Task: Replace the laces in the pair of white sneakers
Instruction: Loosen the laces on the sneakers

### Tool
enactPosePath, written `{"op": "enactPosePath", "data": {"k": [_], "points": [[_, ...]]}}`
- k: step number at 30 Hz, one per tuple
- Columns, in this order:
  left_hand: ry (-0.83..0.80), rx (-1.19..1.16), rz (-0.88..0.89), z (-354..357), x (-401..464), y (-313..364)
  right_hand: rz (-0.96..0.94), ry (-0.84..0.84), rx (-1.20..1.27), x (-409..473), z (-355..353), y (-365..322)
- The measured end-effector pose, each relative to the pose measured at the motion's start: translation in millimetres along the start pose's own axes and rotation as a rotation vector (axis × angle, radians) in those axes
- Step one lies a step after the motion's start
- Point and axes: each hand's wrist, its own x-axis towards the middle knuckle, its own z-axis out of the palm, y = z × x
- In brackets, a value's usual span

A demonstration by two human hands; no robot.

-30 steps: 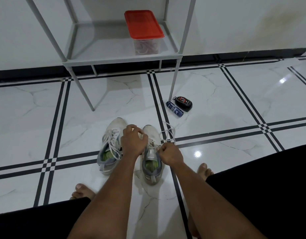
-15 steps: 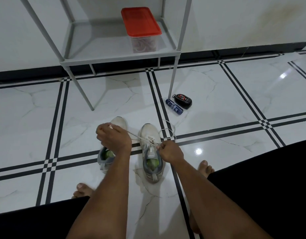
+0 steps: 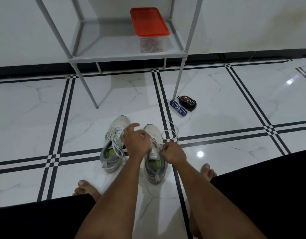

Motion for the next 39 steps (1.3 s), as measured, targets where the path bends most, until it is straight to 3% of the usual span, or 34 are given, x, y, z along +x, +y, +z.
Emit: {"op": "enactPosePath", "data": {"k": [2,6,10,15,18,21,24,27,30,31,32,36,39], "points": [[0.116,-0.047,-0.139,-9.2,4.7,3.4,-0.018,0.007,-0.004,1.0,0.6,-2.9],[0.132,-0.049,-0.362,-7.5,-8.5,-3.1,-0.045,0.001,-0.041,-1.9,-0.1,-14.6],[0.092,0.024,-0.345,0.7,-19.9,-13.7,-0.003,-0.006,-0.021,-3.8,-1.5,-11.5],[0.225,-0.134,-0.619,-19.0,-9.7,-19.4,0.043,-0.029,0.003,-3.8,-11.7,-7.6],[0.161,0.135,-0.327,-18.5,-5.4,-20.5,0.06,-0.055,0.036,-3.2,-11.6,-3.0],[0.056,0.189,-0.116,-12.1,-14.3,-6.8,0.035,-0.036,0.027,-3.5,-9.7,-7.9],[-0.222,0.165,0.06,4.9,-31.2,-4.3,0.028,-0.005,-0.001,-7.8,-10.4,-14.9],[-0.312,0.057,0.0,16.6,-42.9,-14.5,0.023,0.012,-0.003,-12.7,-8.2,-15.5],[-0.196,-0.146,-0.394,14.1,-44.2,-21.8,0.114,0.008,0.057,-11.4,-12.3,-16.0],[-0.2,-0.152,-0.447,12.3,-43.6,-23.7,0.142,-0.012,0.081,-8.2,-12.7,-14.4],[-0.235,-0.111,-0.409,10.9,-42.6,-23.7,0.163,-0.049,0.093,-8.8,-14.3,-15.7],[-0.481,0.262,0.033,14.8,-43.0,-8.5,0.178,-0.111,0.133,-9.5,-12.1,-18.1],[-0.501,0.351,0.16,22.6,-41.7,-5.2,0.164,-0.103,0.102,-7.0,-11.1,-16.0]]}}
